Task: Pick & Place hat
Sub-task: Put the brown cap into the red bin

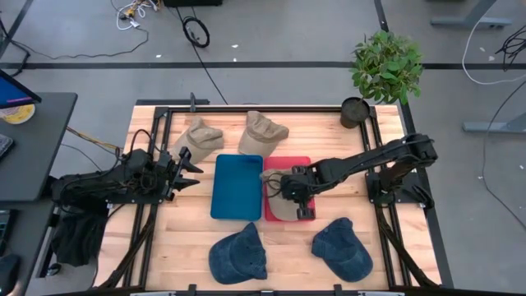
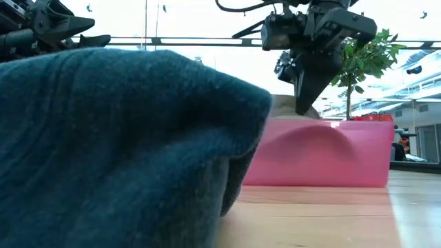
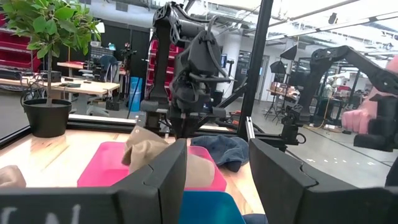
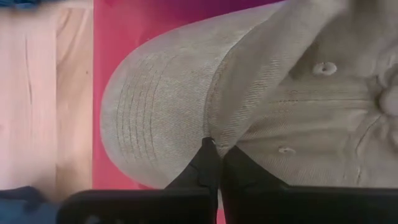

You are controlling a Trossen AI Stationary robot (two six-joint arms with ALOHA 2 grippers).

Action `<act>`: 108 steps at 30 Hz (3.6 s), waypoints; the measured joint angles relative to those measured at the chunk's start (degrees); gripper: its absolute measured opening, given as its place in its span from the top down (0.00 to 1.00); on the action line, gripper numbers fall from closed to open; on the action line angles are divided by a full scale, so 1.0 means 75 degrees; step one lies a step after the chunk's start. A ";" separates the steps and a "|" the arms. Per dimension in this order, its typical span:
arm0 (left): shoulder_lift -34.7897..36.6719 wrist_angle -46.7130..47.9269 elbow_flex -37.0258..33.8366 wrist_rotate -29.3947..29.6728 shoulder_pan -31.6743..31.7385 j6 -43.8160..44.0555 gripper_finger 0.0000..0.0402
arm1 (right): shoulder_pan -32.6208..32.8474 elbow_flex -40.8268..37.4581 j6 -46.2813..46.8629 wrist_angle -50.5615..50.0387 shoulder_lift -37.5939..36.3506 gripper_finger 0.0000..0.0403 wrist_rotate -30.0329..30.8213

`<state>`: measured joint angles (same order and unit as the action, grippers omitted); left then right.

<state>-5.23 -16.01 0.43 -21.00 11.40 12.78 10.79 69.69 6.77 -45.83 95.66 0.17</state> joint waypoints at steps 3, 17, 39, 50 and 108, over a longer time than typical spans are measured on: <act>0.0000 0.0000 0.0002 -0.0001 -0.0003 0.0000 0.56 | -0.0015 0.0000 0.0034 0.0147 0.0189 1.00 -0.0095; 0.0000 -0.0002 0.0001 -0.0001 -0.0001 -0.0003 0.56 | -0.0488 0.0015 0.0364 0.0227 0.0855 1.00 -0.1313; 0.0000 0.0000 0.0001 0.0001 -0.0001 0.0001 0.56 | -0.0818 0.0307 0.0808 -0.0223 0.0276 0.54 -0.2537; 0.0000 0.0000 0.0002 -0.0002 0.0000 0.0003 0.56 | -0.1600 0.1617 0.1250 0.0307 0.0042 0.40 -0.0600; 0.0000 0.0000 0.0000 -0.0002 -0.0003 -0.0003 0.56 | -0.4983 0.1778 0.0005 0.2742 0.3091 0.60 -0.1143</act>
<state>-5.23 -16.01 0.43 -21.02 11.38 12.75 -26.58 83.02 6.81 -25.26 118.85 -8.41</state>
